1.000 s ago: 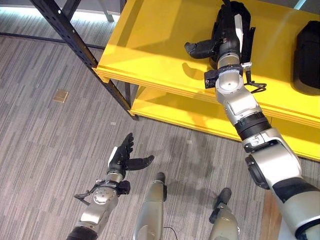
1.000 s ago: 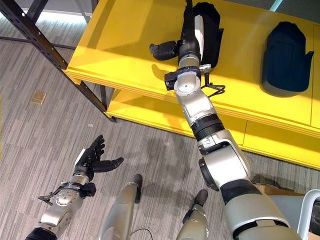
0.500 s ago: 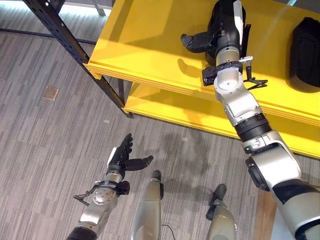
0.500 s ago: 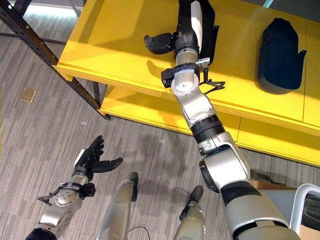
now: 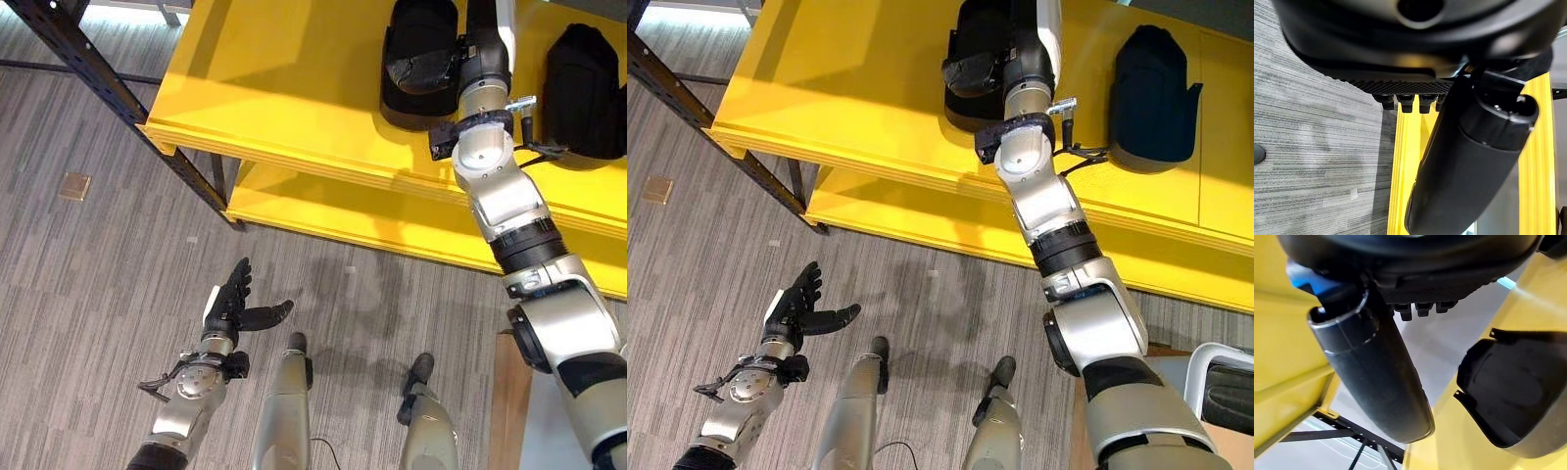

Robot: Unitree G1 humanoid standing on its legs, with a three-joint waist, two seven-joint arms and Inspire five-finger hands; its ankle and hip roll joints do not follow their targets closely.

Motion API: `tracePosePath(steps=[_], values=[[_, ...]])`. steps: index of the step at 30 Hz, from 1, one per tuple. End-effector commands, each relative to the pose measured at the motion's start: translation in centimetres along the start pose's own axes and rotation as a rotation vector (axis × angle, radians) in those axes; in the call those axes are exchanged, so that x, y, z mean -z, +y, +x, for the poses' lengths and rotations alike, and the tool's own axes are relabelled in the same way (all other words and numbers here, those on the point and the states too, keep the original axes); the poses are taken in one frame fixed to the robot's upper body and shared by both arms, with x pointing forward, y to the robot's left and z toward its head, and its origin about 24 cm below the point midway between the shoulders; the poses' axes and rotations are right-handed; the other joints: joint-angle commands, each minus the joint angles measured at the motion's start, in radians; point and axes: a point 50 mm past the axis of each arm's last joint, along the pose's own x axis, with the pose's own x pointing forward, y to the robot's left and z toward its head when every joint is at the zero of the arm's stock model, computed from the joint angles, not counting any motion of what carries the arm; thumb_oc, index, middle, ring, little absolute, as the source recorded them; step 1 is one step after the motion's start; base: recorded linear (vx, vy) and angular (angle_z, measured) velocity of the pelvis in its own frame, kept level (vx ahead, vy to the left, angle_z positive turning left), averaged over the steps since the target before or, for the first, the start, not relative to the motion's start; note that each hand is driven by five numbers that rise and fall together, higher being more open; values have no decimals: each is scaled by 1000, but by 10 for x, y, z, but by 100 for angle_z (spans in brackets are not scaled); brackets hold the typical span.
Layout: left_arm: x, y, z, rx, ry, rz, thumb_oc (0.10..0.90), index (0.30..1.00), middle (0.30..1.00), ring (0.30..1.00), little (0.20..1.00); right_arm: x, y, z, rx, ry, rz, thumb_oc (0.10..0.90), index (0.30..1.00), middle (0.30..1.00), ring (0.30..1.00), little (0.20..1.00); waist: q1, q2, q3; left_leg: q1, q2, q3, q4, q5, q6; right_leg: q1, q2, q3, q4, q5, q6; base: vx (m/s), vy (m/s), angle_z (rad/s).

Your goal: Move parts from the plastic box to the shelf.

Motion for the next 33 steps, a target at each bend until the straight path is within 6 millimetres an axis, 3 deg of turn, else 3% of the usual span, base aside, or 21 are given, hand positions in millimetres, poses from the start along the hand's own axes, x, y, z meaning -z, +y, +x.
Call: tracePosePath(steps=[1, 6, 9, 10, 13, 15, 16, 17, 19, 25, 26, 28, 30, 33], values=[[-24, 9, -4, -21, -141, 34, 900, 1000, 1000, 1000, 1000, -44, -29, 2, 79, -264, 15, 900, 1000, 1000, 1000, 1000, 14, -9, -54, 41, 50, -15, -162, 76, -40, 71, -24, 26, 152, -181, 15, 0, 0, 0], [-21, 10, -5, -30, -126, 32, 900, 1000, 1000, 1000, 1000, -29, -30, -19, 52, -249, 80, 900, 1000, 1000, 1000, 1000, 0, -16, -59, 53, 57, -12, -174, 81, -42, 76, -22, 27, 144, -182, 16, -5, -6, -1], [-18, 13, -8, -51, -117, 32, 900, 1000, 1000, 1000, 1000, -9, -32, -55, 7, -229, 162, 900, 1000, 1000, 1000, 1000, -18, -30, -72, 75, 66, -7, -201, 94, -45, 90, -16, 25, 124, -178, 17, -20, -41, -10], [-17, 13, -8, -50, -115, 33, 900, 1000, 1000, 1000, 1000, -9, -32, -56, 8, -227, 162, 900, 1000, 1000, 1000, 1000, -17, -31, -73, 77, 66, -6, -202, 94, -45, 91, -16, 25, 123, -178, 17, -9, -39, -12], [-15, 14, -11, -58, -106, 31, 900, 1000, 1000, 1000, 1000, 5, -37, -83, -15, -203, 203, 900, 1000, 1000, 1000, 1000, -32, -39, -87, 95, 75, -4, -225, 106, -49, 104, -12, 20, 106, -175, 20, 3, -39, -7], [-11, 14, -13, -62, -92, 34, 900, 1000, 1000, 1000, 1000, 21, -40, -106, -20, -146, 246, 900, 1000, 1000, 1000, 1000, -46, -41, -100, 111, 79, -4, -250, 123, -51, 114, -8, 20, 91, -169, 22, 3, -45, -1], [-6, 13, -16, -62, -73, 34, 900, 1000, 1000, 1000, 1000, 34, -43, -129, -30, -90, 289, 900, 1000, 1000, 1000, 1000, -58, -43, -109, 134, 88, -3, -270, 129, -57, 133, -1, 21, 77, -175, 24, -7, -45, -5], [-6, 13, -16, -60, -73, 34, 900, 1000, 1000, 1000, 1000, 34, -43, -129, -30, -88, 289, 900, 1000, 1000, 1000, 1000, -59, -43, -112, 132, 86, -3, -277, 137, -56, 132, -1, 19, 72, -169, 23, 5, -54, -6], [0, 14, -21, -63, -54, 35, 900, 1000, 1000, 1000, 1000, 50, -52, -160, -37, -6, 312, 900, 1000, 1000, 1000, 1000, -83, -39, -135, 170, 102, -2, -318, 158, -67, 159, 12, 24, 44, -167, 26, 34, -52, -3], [18, 29, -38, -125, 0, 13, 900, 1000, 1000, 1000, 1000, 78, -72, -219, -36, 177, 290, 900, 1000, 1000, 1000, 1000, -129, -16, -200, 310, 158, 37, -472, 228, -104, 223, 54, 41, 6, -193, 26, 29, -51, -12], [18, 29, -38, -125, 1, 13, 900, 1000, 1000, 1000, 1000, 78, -72, -219, -36, 178, 290, 900, 1000, 1000, 1000, 1000, -129, -15, -202, 311, 158, 37, -479, 234, -104, 222, 55, 41, 4, -189, 25, -1, -71, -19], [22, 29, -40, -152, 11, -15, 900, 1000, 1000, 1000, 1000, 89, -63, -234, -40, 260, 351, 900, 1000, 1000, 1000, 1000, -145, 3, -213, 368, 205, 72, -547, 278, -114, 201, 94, 62, 59, -236, 7, -61, -109, -17], [22, 30, -41, -159, 10, -17, 900, 1000, 1000, 1000, 1000, 89, -62, -234, -55, 260, 326, 900, 1000, 1000, 1000, 1000, -145, 7, -212, 381, 225, 81, -563, 298, -119, 185, 109, 68, 95, -256, -1, -80, -135, -32], [20, 25, -39, -176, -11, -46, 900, 1000, 1000, 1000, 1000, 88, -61, -233, -64, 241, 277, 900, 1000, 1000, 1000, 1000, -152, 25, -203, 416, 292, 106, -619, 376, -132, 136, 191, 85, 195, -321, -47, -103, -244, -29]])
